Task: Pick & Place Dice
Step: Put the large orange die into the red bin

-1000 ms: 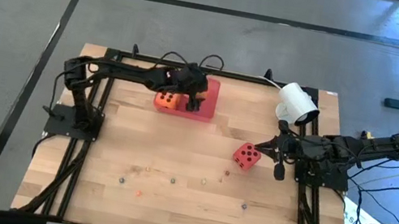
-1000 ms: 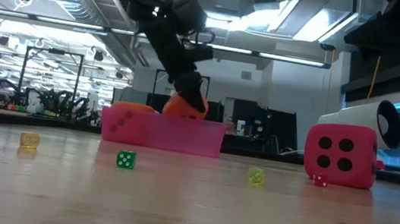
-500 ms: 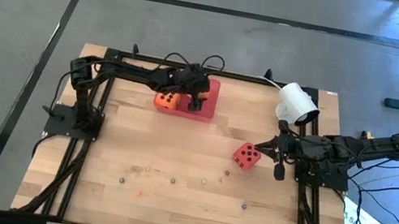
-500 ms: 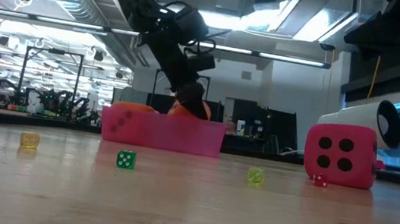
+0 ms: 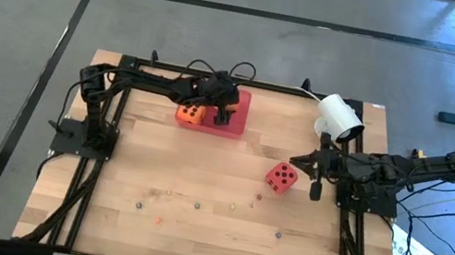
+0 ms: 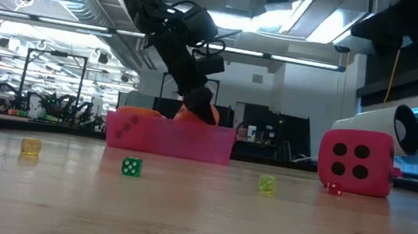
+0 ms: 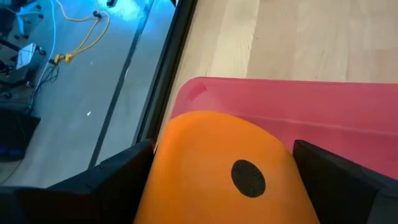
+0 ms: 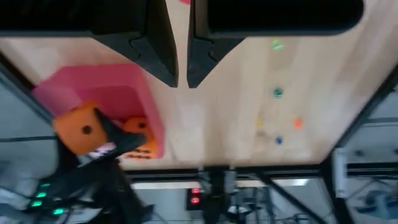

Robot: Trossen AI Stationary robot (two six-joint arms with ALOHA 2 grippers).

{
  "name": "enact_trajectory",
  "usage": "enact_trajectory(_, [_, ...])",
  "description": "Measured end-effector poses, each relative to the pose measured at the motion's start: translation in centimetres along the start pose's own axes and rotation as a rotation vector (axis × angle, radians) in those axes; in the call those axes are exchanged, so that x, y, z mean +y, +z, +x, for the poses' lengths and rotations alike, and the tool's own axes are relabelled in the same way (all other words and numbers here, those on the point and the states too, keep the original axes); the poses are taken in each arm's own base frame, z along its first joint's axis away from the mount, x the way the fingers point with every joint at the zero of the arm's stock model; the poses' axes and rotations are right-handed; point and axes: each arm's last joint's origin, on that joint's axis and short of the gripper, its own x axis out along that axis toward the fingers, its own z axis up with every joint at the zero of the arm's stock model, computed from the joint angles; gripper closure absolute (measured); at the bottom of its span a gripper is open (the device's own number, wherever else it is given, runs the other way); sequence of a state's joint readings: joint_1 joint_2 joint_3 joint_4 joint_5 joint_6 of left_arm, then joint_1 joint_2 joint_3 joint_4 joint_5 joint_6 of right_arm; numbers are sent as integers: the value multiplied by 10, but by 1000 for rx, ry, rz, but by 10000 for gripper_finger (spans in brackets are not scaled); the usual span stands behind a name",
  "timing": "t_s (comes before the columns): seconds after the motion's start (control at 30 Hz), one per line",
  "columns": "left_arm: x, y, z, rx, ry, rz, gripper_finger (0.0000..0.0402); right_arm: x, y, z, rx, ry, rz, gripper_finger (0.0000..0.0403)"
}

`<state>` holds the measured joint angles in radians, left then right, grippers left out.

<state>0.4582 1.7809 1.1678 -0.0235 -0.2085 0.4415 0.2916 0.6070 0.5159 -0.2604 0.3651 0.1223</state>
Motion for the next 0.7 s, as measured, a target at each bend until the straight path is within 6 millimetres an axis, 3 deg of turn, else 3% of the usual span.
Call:
enact_trajectory(0.2, [4, -3, 1, 19, 21, -3, 43, 1, -4, 10, 43, -105, -20, 366])
enact_trajectory(0.7, [16, -12, 3, 58, 19, -67, 43, 5, -7, 22, 78, -101, -38, 367])
